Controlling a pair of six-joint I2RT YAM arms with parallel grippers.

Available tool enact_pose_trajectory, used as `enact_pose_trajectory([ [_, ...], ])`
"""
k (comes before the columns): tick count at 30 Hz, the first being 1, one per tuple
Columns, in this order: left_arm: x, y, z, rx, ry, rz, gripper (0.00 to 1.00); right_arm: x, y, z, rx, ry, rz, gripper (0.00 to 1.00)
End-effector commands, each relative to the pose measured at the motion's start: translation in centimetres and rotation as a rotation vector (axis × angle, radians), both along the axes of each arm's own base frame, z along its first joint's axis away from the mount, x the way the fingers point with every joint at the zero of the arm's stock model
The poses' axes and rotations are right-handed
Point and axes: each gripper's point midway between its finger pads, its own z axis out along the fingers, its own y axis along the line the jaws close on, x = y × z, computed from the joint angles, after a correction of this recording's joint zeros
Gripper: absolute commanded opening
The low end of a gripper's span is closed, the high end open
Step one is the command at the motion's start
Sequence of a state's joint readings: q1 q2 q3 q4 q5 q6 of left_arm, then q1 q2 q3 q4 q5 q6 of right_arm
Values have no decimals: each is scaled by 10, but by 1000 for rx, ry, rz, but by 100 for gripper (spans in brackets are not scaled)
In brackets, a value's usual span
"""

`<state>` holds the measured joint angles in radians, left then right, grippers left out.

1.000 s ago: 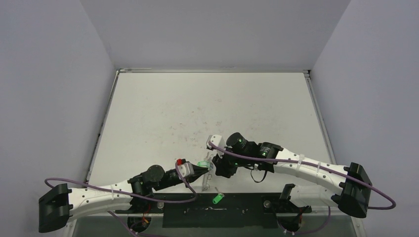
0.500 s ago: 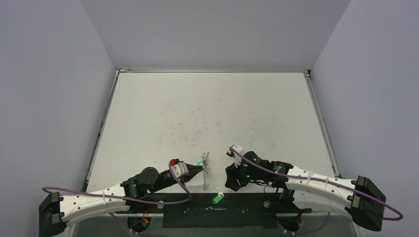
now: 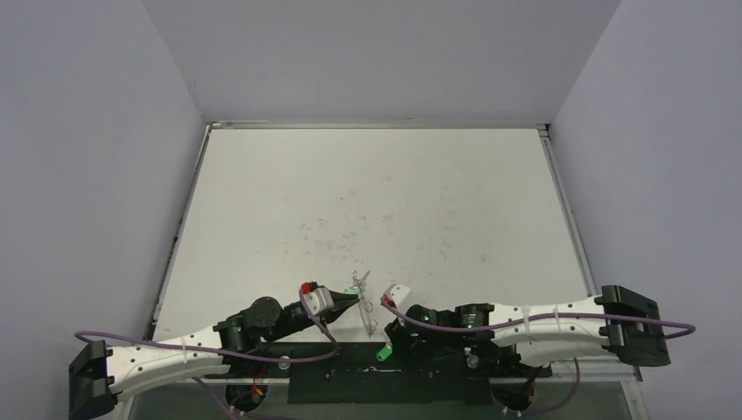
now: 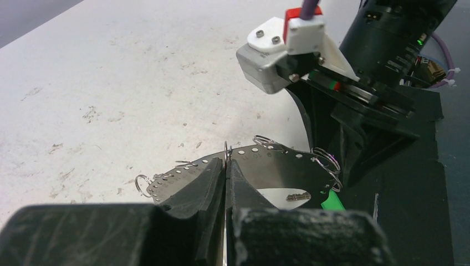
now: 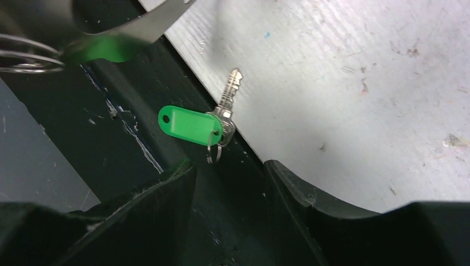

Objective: Put the keys on the keyring

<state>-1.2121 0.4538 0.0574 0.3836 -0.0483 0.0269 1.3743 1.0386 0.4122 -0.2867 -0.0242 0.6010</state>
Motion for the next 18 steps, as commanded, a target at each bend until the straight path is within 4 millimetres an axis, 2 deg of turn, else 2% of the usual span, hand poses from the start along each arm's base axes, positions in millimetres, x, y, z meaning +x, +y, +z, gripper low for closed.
enact_pose_trajectory([
  [1,-1,-2,5,-20,8,-3,0,12,21,18,5,-133,-42,48],
  [7,-2,-2,4,-24,12,-8,0,9,28,15,-17,-164,-25,37],
  [10,-2,-2,5,-24,11,-7,0,9,30,13,-19,-165,-20,26],
  [14,-2,-3,6,-26,11,-8,0,7,31,10,-24,-163,-11,17],
  [17,-2,-2,5,-23,11,-9,0,6,32,13,-13,-161,-4,2],
  [18,-3,-2,5,-22,12,-9,0,6,32,14,-10,-161,-2,0],
])
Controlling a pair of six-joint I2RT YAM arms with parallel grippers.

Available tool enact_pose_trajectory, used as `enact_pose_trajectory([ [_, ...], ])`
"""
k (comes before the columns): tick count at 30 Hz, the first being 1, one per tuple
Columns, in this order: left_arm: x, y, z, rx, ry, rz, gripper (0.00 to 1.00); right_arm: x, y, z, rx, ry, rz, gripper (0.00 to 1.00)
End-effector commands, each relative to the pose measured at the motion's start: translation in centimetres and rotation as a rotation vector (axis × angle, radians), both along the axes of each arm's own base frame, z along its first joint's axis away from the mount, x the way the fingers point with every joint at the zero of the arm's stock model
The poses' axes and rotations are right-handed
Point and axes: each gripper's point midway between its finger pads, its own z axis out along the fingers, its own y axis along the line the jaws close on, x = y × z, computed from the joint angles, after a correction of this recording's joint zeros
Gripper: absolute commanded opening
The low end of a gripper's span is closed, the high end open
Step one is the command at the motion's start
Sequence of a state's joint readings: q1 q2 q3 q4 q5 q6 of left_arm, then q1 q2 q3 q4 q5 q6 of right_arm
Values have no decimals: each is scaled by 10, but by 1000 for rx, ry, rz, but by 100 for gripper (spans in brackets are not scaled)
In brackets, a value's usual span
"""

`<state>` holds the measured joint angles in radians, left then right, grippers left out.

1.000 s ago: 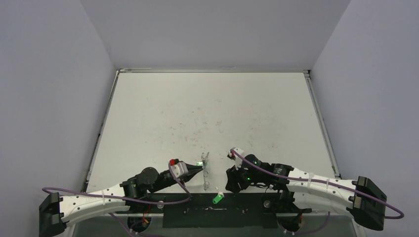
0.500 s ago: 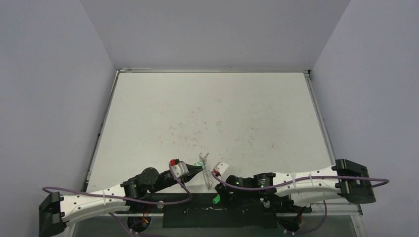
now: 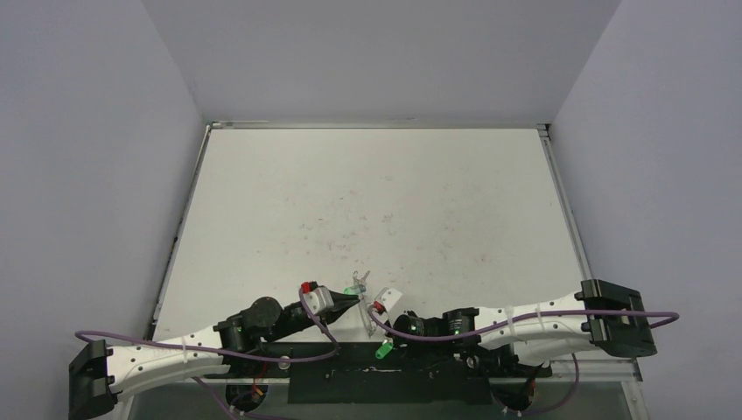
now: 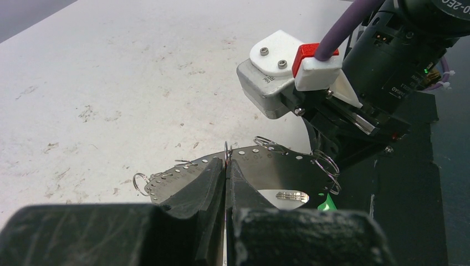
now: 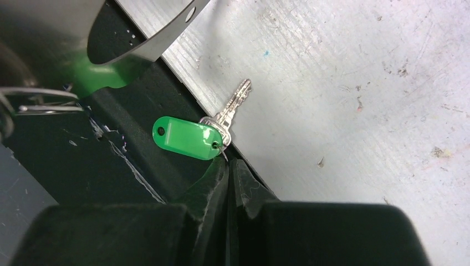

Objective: Put the keys on the keyring

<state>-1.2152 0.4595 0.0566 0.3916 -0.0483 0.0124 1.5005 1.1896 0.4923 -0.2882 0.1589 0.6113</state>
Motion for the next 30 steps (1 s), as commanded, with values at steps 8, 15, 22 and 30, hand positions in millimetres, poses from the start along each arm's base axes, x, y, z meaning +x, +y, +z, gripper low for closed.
enact_pose_trajectory([
  [8,-3,-1,5,-12,1,-12,0,24,11,57,155,-79,-66,0],
  [15,-6,-3,9,-16,-1,-32,0,63,4,99,220,-86,-85,0],
  [22,-8,-6,14,-29,-13,-53,0,76,25,133,219,-126,92,0],
  [30,-6,-9,29,-91,-65,-51,0,69,45,141,214,-110,266,0],
])
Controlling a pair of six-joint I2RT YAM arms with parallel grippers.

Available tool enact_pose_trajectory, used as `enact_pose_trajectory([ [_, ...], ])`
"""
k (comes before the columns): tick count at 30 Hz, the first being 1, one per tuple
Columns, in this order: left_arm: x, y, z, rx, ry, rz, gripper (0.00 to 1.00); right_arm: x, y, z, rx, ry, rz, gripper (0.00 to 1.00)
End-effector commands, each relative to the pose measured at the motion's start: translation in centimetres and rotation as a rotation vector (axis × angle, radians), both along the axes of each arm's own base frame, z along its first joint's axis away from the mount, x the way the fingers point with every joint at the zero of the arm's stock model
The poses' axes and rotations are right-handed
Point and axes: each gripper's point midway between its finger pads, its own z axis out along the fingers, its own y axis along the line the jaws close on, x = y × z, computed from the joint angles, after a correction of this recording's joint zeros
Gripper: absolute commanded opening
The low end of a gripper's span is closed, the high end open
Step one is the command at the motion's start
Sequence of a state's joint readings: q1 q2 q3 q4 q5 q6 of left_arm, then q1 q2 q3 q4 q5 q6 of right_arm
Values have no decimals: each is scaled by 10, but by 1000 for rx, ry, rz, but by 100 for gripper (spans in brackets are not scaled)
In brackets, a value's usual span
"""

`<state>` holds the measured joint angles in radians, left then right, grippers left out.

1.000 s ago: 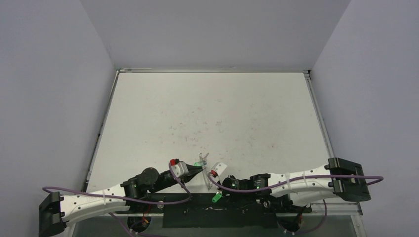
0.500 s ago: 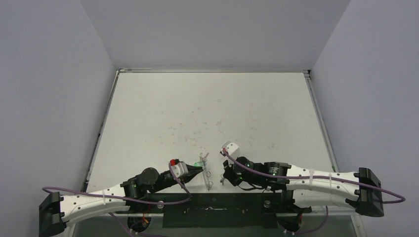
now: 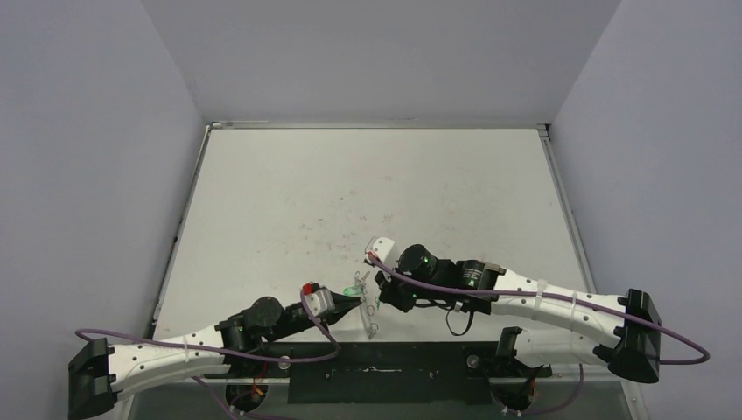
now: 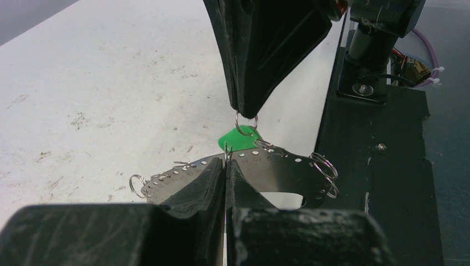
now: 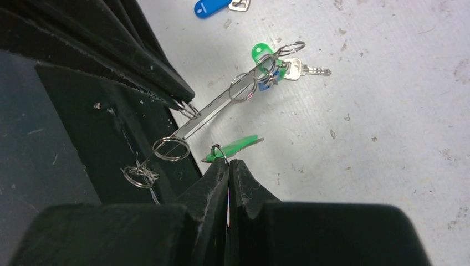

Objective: Put the keys on the keyring

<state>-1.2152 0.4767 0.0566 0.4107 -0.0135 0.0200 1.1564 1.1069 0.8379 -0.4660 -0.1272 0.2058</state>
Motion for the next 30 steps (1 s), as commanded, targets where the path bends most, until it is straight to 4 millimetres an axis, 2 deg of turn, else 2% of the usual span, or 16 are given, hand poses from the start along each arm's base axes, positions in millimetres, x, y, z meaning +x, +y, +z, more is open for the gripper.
enact_pose_trajectory([
  [1,-1,-5,29,-107,-63,-17,0,-4,10,17,27,-26,126,0],
  [11,2,-5,42,-164,-124,-5,0,-5,22,31,50,-29,216,0],
  [19,3,-4,37,-144,-104,3,0,-3,34,31,23,-32,270,0],
  [30,3,-4,32,-125,-90,3,0,5,42,44,58,-60,245,0],
])
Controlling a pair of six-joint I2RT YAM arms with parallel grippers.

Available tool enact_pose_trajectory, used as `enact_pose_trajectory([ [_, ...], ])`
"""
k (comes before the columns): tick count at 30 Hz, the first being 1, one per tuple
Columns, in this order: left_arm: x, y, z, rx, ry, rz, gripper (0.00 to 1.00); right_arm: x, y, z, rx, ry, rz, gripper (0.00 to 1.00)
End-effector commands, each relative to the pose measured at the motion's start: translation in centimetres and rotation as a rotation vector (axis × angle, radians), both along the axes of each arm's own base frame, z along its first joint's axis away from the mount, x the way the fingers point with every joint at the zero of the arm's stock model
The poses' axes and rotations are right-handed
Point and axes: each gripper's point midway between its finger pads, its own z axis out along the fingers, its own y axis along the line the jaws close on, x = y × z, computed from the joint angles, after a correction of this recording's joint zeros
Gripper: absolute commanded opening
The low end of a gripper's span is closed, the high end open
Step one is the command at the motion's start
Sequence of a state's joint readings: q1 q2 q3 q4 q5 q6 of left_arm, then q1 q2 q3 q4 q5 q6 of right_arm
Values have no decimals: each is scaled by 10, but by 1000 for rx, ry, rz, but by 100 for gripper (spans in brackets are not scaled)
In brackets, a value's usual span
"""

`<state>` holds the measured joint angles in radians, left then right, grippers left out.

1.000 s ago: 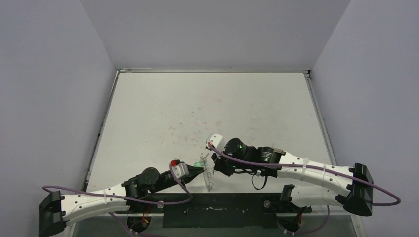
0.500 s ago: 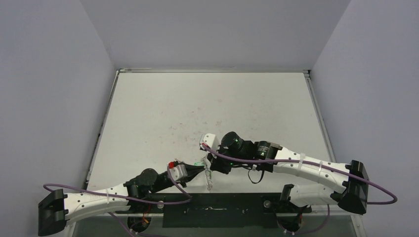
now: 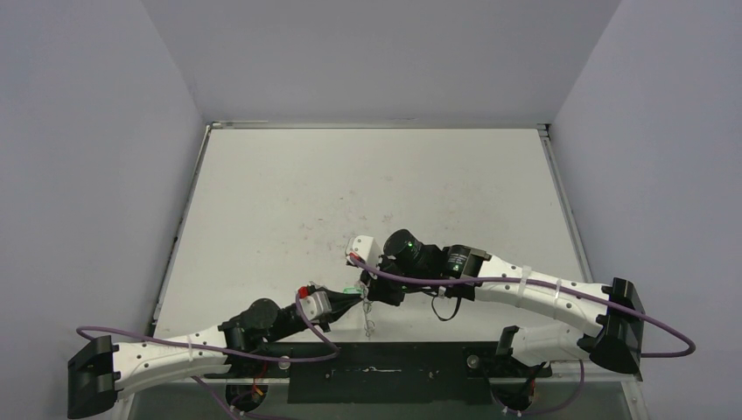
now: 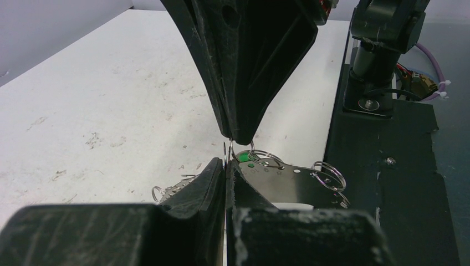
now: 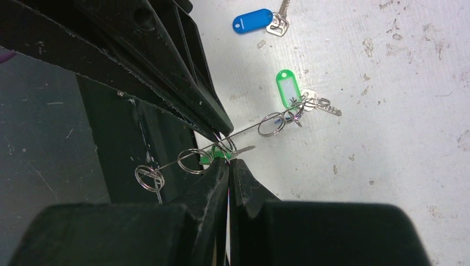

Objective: Put the keys on the keyring

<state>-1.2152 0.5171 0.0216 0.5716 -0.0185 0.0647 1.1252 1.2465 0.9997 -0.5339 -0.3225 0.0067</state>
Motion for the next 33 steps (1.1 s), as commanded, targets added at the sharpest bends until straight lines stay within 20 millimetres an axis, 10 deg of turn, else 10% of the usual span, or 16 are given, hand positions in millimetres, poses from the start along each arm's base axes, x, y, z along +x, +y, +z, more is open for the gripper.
enact_pose_trajectory([
  [1,-1,-2,19,-61,-18,-5,0,10,16,31,94,-52,-2,0],
  [33,0,-3,23,-72,-6,1,0,18,8,14,49,-77,-53,0],
])
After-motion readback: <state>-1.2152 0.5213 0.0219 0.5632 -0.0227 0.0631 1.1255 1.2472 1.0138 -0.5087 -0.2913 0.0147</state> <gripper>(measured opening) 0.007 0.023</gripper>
